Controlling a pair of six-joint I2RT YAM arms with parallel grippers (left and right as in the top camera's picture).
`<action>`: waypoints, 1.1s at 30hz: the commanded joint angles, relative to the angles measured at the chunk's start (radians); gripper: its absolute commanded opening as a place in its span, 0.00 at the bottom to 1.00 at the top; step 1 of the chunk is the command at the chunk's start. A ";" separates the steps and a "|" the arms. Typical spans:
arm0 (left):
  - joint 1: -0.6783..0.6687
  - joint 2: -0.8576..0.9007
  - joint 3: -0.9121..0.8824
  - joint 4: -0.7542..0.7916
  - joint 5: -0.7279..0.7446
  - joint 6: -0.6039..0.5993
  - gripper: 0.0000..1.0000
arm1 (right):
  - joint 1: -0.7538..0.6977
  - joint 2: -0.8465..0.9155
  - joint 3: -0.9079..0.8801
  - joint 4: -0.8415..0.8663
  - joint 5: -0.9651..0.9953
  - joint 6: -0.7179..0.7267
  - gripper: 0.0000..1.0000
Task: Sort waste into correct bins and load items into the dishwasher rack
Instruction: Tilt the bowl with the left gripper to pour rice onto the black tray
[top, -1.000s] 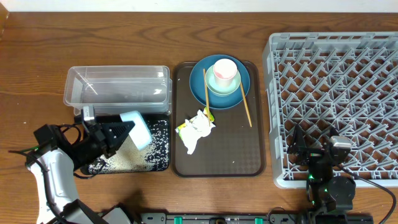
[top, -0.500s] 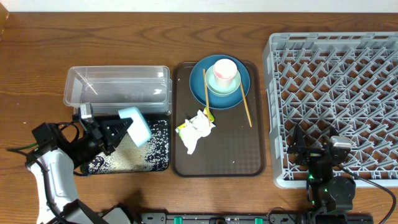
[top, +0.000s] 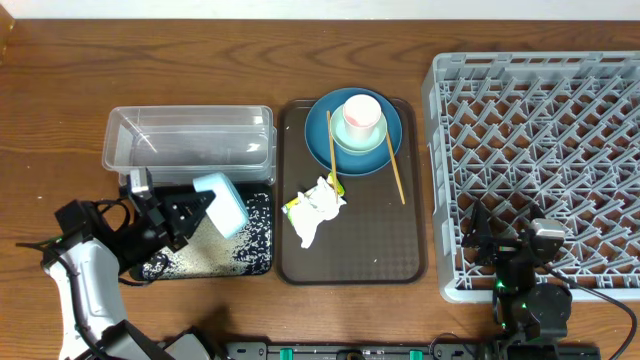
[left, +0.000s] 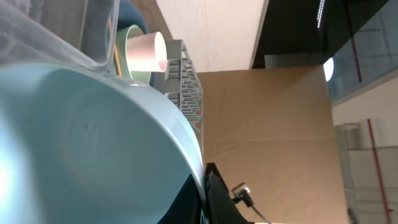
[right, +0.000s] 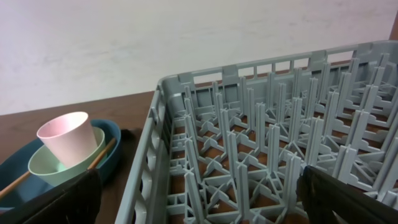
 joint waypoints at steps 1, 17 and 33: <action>0.002 0.006 0.007 0.022 -0.026 0.045 0.07 | -0.008 -0.005 -0.001 -0.004 0.000 -0.004 0.99; 0.002 -0.155 0.053 -0.113 -0.347 -0.103 0.06 | -0.008 -0.005 -0.001 -0.004 0.000 -0.004 0.99; -0.154 -0.577 0.117 0.192 -0.813 -0.459 0.06 | -0.008 -0.005 -0.001 -0.004 0.000 -0.004 0.99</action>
